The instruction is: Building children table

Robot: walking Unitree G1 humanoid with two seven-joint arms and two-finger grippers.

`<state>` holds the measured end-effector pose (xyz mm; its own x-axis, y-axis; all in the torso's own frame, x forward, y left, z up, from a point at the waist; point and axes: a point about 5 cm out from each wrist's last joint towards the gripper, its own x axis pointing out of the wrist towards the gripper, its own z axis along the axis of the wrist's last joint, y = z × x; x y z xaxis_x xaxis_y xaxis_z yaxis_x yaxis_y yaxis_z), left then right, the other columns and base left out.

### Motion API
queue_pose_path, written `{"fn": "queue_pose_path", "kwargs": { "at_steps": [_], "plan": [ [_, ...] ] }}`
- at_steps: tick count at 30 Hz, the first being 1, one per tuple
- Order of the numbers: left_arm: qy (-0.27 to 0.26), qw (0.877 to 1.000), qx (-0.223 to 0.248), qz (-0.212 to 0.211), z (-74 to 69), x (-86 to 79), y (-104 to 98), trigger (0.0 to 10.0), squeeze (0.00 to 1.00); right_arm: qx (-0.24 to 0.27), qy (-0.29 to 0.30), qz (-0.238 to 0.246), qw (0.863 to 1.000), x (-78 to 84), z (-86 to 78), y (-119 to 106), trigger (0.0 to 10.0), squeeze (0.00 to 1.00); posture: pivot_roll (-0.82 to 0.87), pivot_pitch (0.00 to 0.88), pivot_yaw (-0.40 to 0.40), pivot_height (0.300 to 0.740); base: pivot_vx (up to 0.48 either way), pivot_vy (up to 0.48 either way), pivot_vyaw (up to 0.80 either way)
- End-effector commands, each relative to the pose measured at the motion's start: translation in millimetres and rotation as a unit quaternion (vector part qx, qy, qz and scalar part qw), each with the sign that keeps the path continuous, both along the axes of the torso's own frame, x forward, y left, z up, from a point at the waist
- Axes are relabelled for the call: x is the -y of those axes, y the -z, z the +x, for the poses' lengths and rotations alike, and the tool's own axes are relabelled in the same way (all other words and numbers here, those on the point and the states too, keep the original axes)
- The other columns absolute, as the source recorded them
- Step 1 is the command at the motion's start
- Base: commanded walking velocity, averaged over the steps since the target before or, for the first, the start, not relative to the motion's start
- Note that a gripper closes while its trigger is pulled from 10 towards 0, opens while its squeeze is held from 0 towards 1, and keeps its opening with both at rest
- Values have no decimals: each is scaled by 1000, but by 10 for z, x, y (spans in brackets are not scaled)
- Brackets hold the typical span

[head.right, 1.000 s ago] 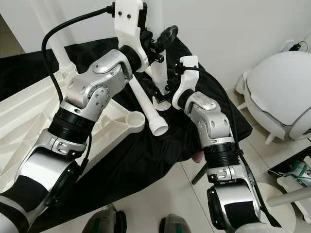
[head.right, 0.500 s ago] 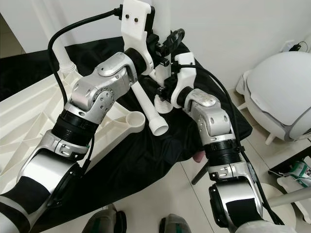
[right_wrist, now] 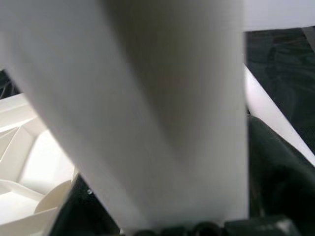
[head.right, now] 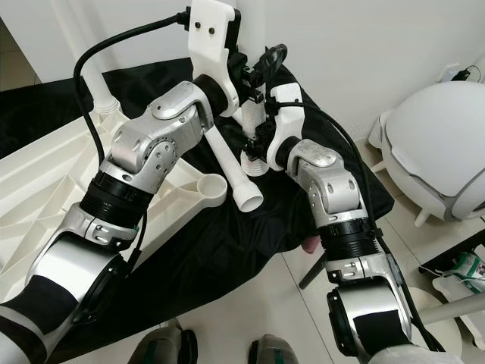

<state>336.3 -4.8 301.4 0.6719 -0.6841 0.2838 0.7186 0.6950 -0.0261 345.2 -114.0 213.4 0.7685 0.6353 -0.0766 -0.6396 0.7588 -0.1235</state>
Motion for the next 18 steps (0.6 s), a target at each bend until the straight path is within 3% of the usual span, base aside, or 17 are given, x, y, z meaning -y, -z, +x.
{"fn": "queue_pose_path", "kwargs": {
  "at_steps": [1, 3, 5, 6, 8, 9, 18],
  "plan": [
    [88, 995, 45, 19, -113, 72, -67, 10000, 0, -4, 4, -7, 1000, 15, -3, 21, 10000, 0, -100, 0, 32, 740, 0, 0, 0],
    [89, 995, 47, 19, -120, 76, -73, 10000, 0, -3, 2, -4, 1000, 13, -5, 14, 0, 0, -100, 0, 32, 740, 0, 0, 0],
    [90, 995, 47, 19, -125, 79, -78, 10000, 0, -2, 1, -2, 1000, 12, -7, 6, 0, 0, -99, 0, 31, 740, 0, 0, 0],
    [91, 995, 48, 19, -126, 81, -78, 10000, 0, 0, 2, -3, 1000, 13, -5, 1, 4118, 0, -99, 0, 31, 740, 0, 0, 0],
    [91, 995, 47, 20, -127, 82, -78, 10000, 0, 1, 3, -3, 1000, 14, -3, -2, 4118, 0, -99, 0, 31, 740, 0, 0, 0],
    [92, 994, 48, 20, -130, 84, -76, 10000, 0, 2, 1, -3, 1000, 10, -6, -6, 0, 0, -97, 0, 30, 740, 0, 0, 0],
    [104, 994, 39, 15, -154, 106, -55, 10000, 0, 6, -2, -5, 1000, 0, -15, -19, 0, 0, -98, 0, 30, 740, 0, 0, 0]
  ]
}}
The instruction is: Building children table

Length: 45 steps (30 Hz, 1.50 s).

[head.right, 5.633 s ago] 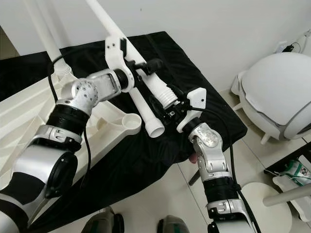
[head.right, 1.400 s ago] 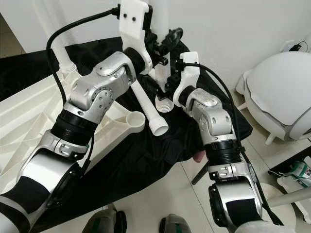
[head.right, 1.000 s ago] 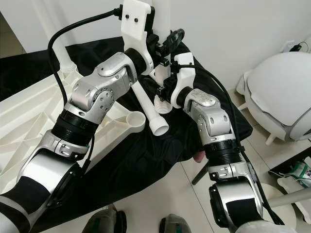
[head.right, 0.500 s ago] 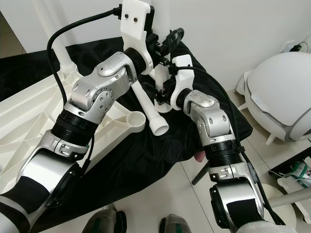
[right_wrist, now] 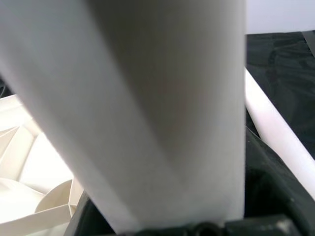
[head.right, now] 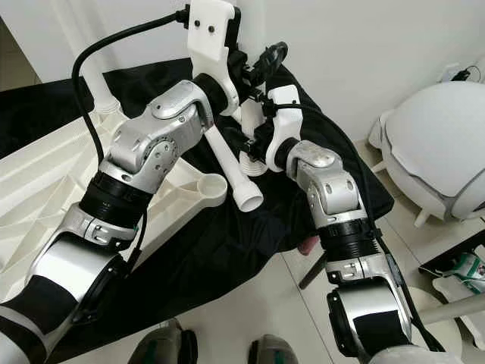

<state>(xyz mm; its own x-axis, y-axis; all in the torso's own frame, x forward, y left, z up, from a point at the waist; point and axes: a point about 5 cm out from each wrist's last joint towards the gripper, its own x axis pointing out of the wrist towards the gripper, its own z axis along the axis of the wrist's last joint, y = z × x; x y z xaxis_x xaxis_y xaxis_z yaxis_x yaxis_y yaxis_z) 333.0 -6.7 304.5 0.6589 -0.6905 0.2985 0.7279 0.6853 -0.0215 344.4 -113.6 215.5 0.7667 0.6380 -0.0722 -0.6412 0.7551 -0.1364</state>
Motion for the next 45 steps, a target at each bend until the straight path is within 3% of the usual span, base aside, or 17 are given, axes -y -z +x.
{"fn": "queue_pose_path", "kwargs": {
  "at_steps": [1, 2, 12, 21, 22, 23, 25, 26, 32, 39, 45],
  "plan": [
    [104, 994, 25, 14, -127, 94, -15, 10000, 0, 0, 6, -1, 1000, 10, -1, 3, 0, 0, -98, 0, 30, 740, 0, 0, 0],
    [114, 993, 23, 15, -146, 103, -7, 10000, 1000, 2, 13, 0, 1000, 20, 12, 0, 10000, 0, -99, 0, 30, 740, 0, 0, 0],
    [117, 992, 26, 35, -166, 103, 36, 10000, 1000, 11, 49, 22, 998, 72, 61, -25, 10000, 0, -94, 0, 30, 740, 0, 0, 0],
    [70, 997, 11, 32, -65, -8, 85, 10000, 1000, 39, 74, 46, 995, 105, 67, -60, 10000, 0, -91, 0, 32, 740, 0, 0, 0],
    [60, 998, 8, 31, -46, -30, 95, 10000, 969, 46, 79, 49, 995, 114, 69, -68, 10000, 0, -91, 0, 32, 740, 0, 0, 0],
    [51, 998, 6, 29, -29, -54, 106, 10000, 451, 53, 83, 55, 994, 123, 67, -73, 10000, 0, -88, 0, 29, 740, 0, 0, 0],
    [45, 999, 4, 28, -19, -69, 113, 10000, 451, 58, 86, 59, 993, 130, 66, -76, 10000, 0, -88, 0, 29, 740, 0, 0, 0],
    [33, 999, 1, 21, 3, -106, 115, 10000, 0, 61, 89, 66, 992, 143, 62, -74, 10000, 0, -85, 0, 28, 740, 0, 0, 0],
    [2, 1000, -10, -15, 54, -301, 75, 10000, 0, 48, 131, 105, 985, 264, 83, 4, 10000, 0, -77, 0, 25, 740, 0, 0, 0],
    [-12, 999, -22, -33, 65, -433, 94, 10000, 0, 40, 166, 108, 979, 347, 107, 109, 10000, 0, -75, 0, 26, 740, 0, 0, 0],
    [-31, 999, -37, -24, 84, -560, 217, 10000, 0, 62, 134, 105, 984, 240, 76, 121, 10000, 0, -77, 0, 29, 740, 0, 0, 0]
  ]
}}
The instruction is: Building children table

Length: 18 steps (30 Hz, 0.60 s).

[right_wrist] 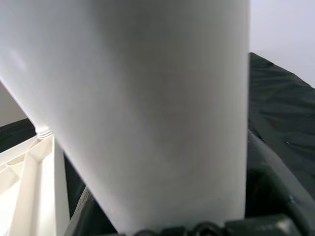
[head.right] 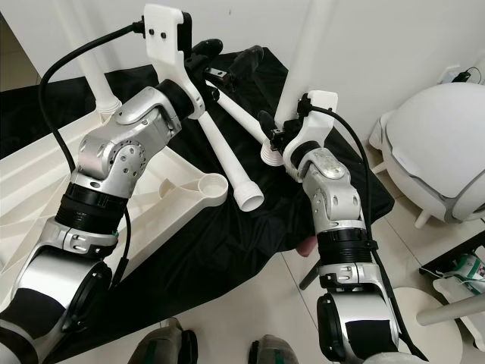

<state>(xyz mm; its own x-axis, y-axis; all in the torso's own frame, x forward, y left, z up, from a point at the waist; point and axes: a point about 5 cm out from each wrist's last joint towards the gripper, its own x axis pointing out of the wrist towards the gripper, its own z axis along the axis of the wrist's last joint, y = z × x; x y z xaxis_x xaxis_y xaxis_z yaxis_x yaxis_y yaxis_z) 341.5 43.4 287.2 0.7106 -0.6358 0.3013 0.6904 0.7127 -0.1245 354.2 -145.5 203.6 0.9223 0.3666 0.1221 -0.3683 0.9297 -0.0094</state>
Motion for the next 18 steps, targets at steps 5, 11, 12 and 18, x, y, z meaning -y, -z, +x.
{"fn": "queue_pose_path", "kwargs": {
  "at_steps": [5, 11, 12, 18],
  "plan": [
    [-41, 998, -8, 54, 3, -193, 230, 10000, 0, 32, -52, -4, 998, -200, -43, -15, 10000, 0, -71, 0, 28, 740, 0, 0, 0],
    [-57, 993, -21, 100, -32, -300, 453, 10000, 0, 43, -71, 3, 997, -293, -44, -29, 10000, 0, -60, 0, 24, 740, 0, 0, 0],
    [-63, 989, -28, 128, -58, -348, 565, 10000, 0, 46, -76, 5, 996, -331, -39, -27, 10000, 0, -56, 0, 23, 740, 0, 0, 0],
    [-60, 979, -68, 184, -168, -515, 856, 10000, 0, 42, -80, 24, 996, -426, 20, 14, 10000, 0, -38, 0, 14, 740, 0, 0, 0]
  ]
}}
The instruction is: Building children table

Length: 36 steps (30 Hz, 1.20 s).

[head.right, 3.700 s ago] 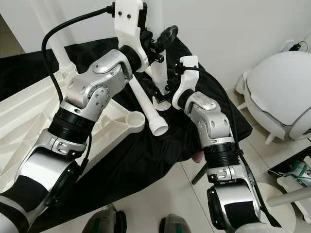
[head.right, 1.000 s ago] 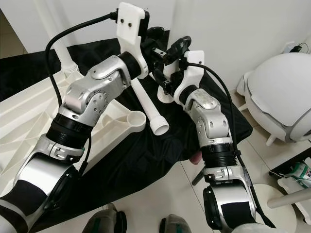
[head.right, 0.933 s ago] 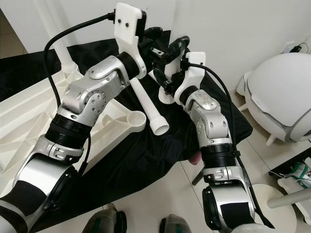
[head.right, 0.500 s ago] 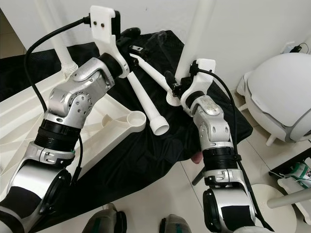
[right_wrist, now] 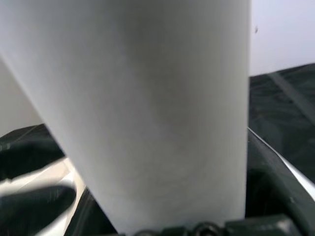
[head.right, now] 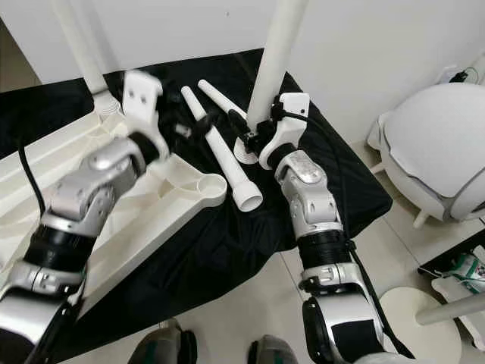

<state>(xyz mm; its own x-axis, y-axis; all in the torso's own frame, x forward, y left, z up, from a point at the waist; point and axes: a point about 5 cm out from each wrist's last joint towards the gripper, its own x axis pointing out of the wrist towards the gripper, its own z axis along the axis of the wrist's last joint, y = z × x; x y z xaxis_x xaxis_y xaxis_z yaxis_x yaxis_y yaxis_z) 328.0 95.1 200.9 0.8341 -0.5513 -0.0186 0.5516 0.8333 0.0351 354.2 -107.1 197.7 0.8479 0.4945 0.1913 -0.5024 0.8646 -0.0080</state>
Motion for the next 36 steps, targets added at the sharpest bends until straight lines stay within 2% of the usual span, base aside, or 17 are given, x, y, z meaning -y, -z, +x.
{"fn": "queue_pose_path", "kwargs": {
  "at_steps": [1, 5, 8, 10, 12, 14, 16, 22, 29, 36],
  "plan": [
    [31, 999, -5, 33, -66, -29, 46, 10000, 0, 5, -10, 14, 1000, -76, 39, -32, 10000, 0, -29, 0, 9, 740, 0, 0, 0],
    [46, 997, -7, 66, -153, -70, 123, 10000, 0, -1, -19, 18, 1000, -165, 65, -5, 10000, 0, -22, 0, 7, 740, 0, 0, 0],
    [49, 996, -3, 76, -174, -75, 134, 10000, 0, -1, -21, 18, 1000, -185, 69, 0, 10000, 0, -22, 0, 7, 740, 0, 0, 0],
    [82, 991, -21, 104, -294, -47, 254, 10000, 0, -15, -42, 14, 999, -334, 92, 28, 10000, 0, -3, 0, -2, 740, 0, 0, 0],
    [82, 991, -21, 104, -294, -47, 254, 10000, 0, -15, -42, 14, 999, -334, 92, 28, 10000, 0, -3, 0, -2, 740, 0, 0, 0],
    [106, 987, -41, 114, -397, -13, 350, 10000, 0, -27, -59, 5, 998, -444, 103, 52, 10000, 0, -2, 0, -1, 740, 0, 0, 0],
    [117, 985, -50, 118, -458, 9, 398, 10000, 0, -31, -64, -4, 997, -484, 103, 70, 10000, 0, 1, 5, -4, 740, 0, 0, 0],
    [137, 979, -68, 134, -577, 3, 505, 10000, 0, -49, -98, -19, 994, -595, 49, 180, 10000, 0, 3, 12, -6, 740, 0, 0, 0],
    [137, 976, -74, 150, -612, -27, 537, 10000, 0, -66, -107, -23, 992, -652, 15, 300, 10000, 0, 3, 17, -6, 740, 0, 0, 0],
    [123, 974, -98, 165, -602, -60, 602, 10000, 0, -72, -102, -12, 992, -632, 20, 327, 10000, 0, -1, 19, -3, 740, 0, 0, 0]
  ]
}}
